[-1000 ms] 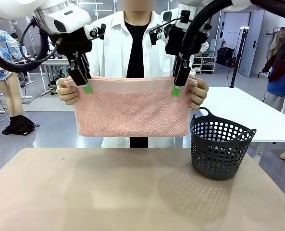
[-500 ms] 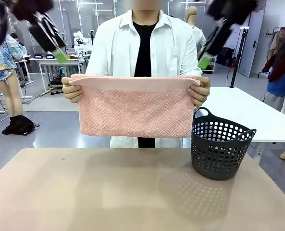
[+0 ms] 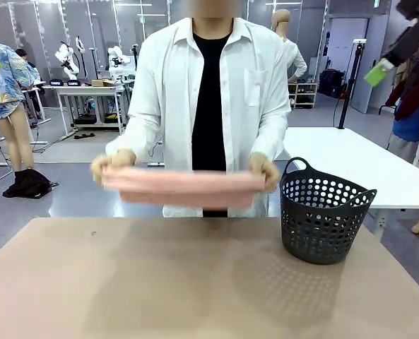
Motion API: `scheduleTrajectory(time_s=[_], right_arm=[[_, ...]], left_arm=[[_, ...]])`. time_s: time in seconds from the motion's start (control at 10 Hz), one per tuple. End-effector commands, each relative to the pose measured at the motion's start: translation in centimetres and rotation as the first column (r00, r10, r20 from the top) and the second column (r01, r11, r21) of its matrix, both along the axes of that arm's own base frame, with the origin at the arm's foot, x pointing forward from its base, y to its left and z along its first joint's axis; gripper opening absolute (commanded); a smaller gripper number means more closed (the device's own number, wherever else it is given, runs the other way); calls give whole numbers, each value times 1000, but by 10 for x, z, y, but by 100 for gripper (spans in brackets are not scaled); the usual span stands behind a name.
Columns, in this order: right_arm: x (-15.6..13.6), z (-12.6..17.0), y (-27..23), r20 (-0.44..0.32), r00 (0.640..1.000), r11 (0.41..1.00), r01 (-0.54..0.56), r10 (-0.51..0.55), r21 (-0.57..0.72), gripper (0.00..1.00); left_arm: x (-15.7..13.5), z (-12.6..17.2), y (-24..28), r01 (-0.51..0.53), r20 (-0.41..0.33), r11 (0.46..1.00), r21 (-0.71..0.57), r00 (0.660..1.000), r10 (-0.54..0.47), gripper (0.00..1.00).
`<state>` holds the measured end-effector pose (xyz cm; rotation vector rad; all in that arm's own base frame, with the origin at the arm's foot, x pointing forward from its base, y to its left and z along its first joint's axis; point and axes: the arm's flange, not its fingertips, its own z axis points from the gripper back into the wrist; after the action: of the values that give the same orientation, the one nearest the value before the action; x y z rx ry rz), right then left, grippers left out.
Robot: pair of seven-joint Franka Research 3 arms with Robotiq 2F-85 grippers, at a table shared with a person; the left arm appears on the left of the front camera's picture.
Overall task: Fold the towel.
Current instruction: Release the end of the 100 cm Hotel Towel you were holding.
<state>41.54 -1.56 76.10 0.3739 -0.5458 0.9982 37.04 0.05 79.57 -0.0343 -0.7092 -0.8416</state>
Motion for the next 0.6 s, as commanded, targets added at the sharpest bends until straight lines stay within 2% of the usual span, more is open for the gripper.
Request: scheduleTrajectory(time_s=[0.0,0.2,0.5], right_arm=[[-25,-11,-20,16,989,987,148,-149,64,100],[-42,-11,-41,22,978,975,207,-210,85,100],[-48,-7,-44,26,972,969,232,-235,81,100]], left_arm=[[-30,-10,26,-151,41,986,-66,987,153,100],[-48,-13,46,-190,54,976,-107,979,196,100],[-49,-21,47,-188,54,976,-109,979,194,100]])
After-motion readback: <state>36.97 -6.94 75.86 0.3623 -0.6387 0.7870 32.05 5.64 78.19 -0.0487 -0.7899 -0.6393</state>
